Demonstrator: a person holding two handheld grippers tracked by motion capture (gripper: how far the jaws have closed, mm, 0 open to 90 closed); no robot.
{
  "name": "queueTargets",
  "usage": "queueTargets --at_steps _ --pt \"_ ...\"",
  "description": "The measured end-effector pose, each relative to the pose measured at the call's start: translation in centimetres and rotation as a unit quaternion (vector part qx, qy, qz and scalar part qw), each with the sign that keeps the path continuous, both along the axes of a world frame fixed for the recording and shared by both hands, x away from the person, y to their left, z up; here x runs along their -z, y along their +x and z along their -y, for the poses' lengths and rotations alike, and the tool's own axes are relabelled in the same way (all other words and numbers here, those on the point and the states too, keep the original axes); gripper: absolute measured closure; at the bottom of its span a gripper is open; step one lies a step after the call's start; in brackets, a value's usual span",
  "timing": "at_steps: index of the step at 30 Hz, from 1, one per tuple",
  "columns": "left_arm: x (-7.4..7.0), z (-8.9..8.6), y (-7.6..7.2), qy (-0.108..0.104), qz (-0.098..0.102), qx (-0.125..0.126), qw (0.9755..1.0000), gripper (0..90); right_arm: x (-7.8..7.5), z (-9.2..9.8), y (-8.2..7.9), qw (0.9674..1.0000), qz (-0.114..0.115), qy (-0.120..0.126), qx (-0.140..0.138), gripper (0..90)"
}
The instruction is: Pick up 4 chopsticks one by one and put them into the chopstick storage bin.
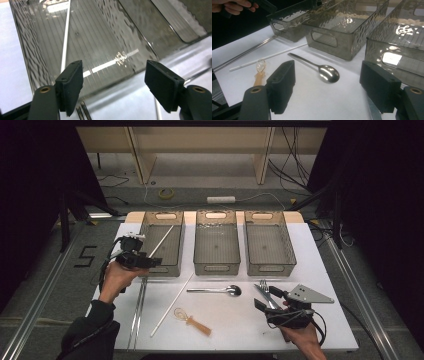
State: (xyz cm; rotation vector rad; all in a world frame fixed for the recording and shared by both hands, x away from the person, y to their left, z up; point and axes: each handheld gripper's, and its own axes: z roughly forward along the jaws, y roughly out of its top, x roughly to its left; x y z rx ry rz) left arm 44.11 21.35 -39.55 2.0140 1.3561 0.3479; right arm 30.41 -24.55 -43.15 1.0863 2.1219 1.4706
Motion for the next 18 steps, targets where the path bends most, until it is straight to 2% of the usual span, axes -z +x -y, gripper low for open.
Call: queueTargets --at_steps 3,8,13,18 --pt "0.1 0.5 -1.0 0.012 -0.004 0.012 0.9999 28.4 -0.2 0.0 -0.2 1.0000 0.006 0.000 -0.003 29.7" --pt "0.2 1.3 -2.4 0.020 -0.016 0.029 0.9993 26.8 -0.1 -0.1 -0.1 1.0000 0.005 -0.003 -0.005 29.7" --pt "0.6 2.4 -3.6 0.050 -0.033 0.044 0.9972 26.6 -0.2 -0.1 -0.2 1.0000 0.007 -0.003 -0.005 29.6" --pt "0.9 2.8 -4.3 0.064 -0.046 0.054 0.9954 27.5 -0.2 -0.1 -0.2 1.0000 0.007 -0.003 -0.006 29.7"
